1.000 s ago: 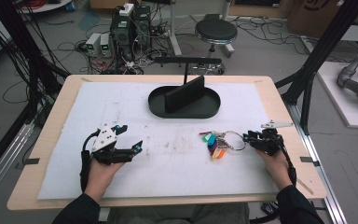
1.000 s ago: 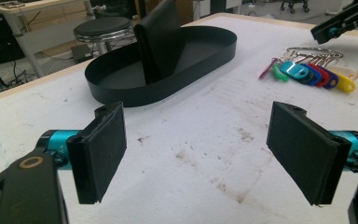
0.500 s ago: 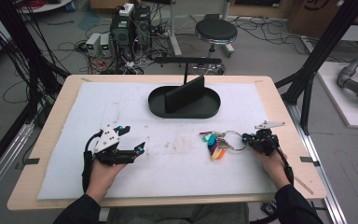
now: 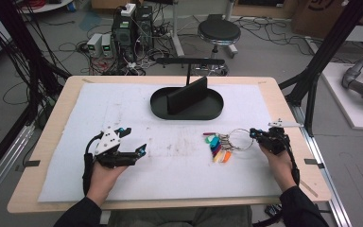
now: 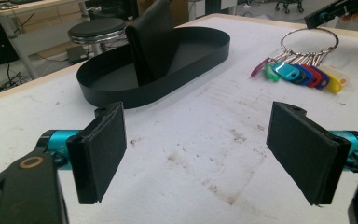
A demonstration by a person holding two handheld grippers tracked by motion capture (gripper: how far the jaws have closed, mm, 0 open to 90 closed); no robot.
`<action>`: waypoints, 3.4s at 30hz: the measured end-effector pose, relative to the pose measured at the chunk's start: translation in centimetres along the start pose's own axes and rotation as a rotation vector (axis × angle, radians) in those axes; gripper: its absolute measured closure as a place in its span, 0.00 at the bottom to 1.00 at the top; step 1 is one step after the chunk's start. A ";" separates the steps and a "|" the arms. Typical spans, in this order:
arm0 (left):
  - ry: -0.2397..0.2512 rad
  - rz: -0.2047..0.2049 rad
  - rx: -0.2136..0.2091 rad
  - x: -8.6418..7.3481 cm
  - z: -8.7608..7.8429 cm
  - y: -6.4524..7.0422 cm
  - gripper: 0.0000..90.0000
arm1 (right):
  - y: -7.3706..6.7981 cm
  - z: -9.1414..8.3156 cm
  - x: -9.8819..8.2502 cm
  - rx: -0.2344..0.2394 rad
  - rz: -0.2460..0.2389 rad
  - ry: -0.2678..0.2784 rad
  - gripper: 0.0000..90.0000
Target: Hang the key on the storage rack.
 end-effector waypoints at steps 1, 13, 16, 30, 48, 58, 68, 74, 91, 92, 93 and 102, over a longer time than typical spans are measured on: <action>0.002 0.000 -0.001 0.0 0.0 0.0 0.22 | -0.1 -0.3 0.3 0.011 0.005 0.027 0.98; 0.006 0.002 -0.004 0.1 0.0 0.2 0.22 | -1.5 -1.3 1.6 0.093 0.040 0.149 0.98; 0.007 0.000 -0.004 0.1 0.0 0.2 0.22 | -1.8 -1.5 1.8 0.109 0.044 0.161 0.98; 0.007 0.005 -0.010 0.2 0.0 0.2 0.22 | -3.4 -1.4 1.9 0.231 0.034 0.172 0.95; 0.009 0.002 -0.014 0.2 0.0 0.3 0.22 | -4.0 -0.6 1.5 0.214 0.024 0.086 0.97; 0.011 -0.001 -0.012 0.2 -0.1 0.3 0.22 | -4.4 -1.1 2.1 0.238 -0.007 0.094 0.98; 0.014 -0.011 -0.006 0.0 -0.5 -0.1 0.22 | -4.7 -2.0 3.7 0.269 -0.076 0.135 0.98; 0.017 -0.013 -0.006 -0.1 -0.7 -0.1 0.22 | -5.3 -2.3 4.5 0.297 -0.120 0.144 0.98; 0.019 -0.012 -0.006 -0.2 -0.9 -0.3 0.22 | -6.0 -3.6 8.0 0.340 -0.168 0.210 0.98; 0.019 -0.012 -0.006 -0.2 -0.9 -0.2 0.22 | -6.0 -3.6 8.0 0.340 -0.168 0.210 0.98; 0.021 -0.014 -0.006 -0.2 -0.9 -0.2 0.22 | -6.0 -3.7 8.2 0.344 -0.167 0.210 0.98; 0.024 -0.009 -0.014 -0.1 -0.9 -0.2 0.22 | -6.1 -4.3 10.2 0.353 -0.189 0.240 0.98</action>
Point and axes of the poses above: each handheld gripper's, and its own axes: z roughly forward along the jaws, x roughly out of its top, y roughly to its right, the point moved 5 cm from there along z, roughly forward along the jaws, and after that the axes turned 4 degrees about -y, right-handed, at the moved point
